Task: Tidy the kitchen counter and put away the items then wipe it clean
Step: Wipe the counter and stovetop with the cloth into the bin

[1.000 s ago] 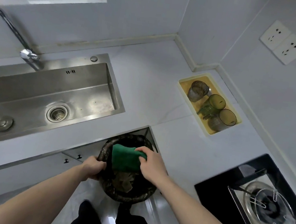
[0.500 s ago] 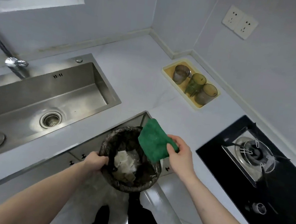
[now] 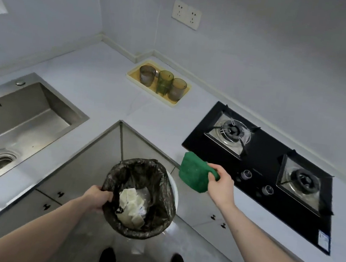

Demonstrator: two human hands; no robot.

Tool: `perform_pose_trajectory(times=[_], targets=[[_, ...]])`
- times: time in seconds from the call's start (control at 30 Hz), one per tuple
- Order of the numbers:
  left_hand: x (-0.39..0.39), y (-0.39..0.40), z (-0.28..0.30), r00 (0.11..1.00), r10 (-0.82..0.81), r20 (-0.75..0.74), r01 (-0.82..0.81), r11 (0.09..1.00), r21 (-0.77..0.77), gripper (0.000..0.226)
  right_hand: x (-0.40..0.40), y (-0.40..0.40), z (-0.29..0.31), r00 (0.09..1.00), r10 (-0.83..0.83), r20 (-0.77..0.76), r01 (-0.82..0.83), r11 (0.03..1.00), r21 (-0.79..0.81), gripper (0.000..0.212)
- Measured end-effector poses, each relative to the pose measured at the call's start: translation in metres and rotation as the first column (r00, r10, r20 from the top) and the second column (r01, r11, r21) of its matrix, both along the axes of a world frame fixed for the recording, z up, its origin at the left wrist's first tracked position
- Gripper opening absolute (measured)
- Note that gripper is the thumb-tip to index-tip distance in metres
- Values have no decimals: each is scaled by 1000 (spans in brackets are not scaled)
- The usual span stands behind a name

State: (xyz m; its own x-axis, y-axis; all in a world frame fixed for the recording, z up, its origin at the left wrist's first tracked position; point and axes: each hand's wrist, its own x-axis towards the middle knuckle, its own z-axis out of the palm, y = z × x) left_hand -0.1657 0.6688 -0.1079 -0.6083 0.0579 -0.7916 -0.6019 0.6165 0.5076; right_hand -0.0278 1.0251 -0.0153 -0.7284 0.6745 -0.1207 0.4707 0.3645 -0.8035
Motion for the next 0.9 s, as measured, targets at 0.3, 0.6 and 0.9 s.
perform_pose_trajectory(times=[0.3,0.6,0.9], targets=[[78,85,17,998,-57,-18,57,998,15,14,108,121,-13,986,-131,107,118,985,126,32],[173,161,2,999,-51,16,50,998,35,20,219,245,-11,986,-133,99,104,961,258,35],[235,211,2,986,-166,29,165,986,22,15,305,279,-33,978,-142,151,115,978,173,32]])
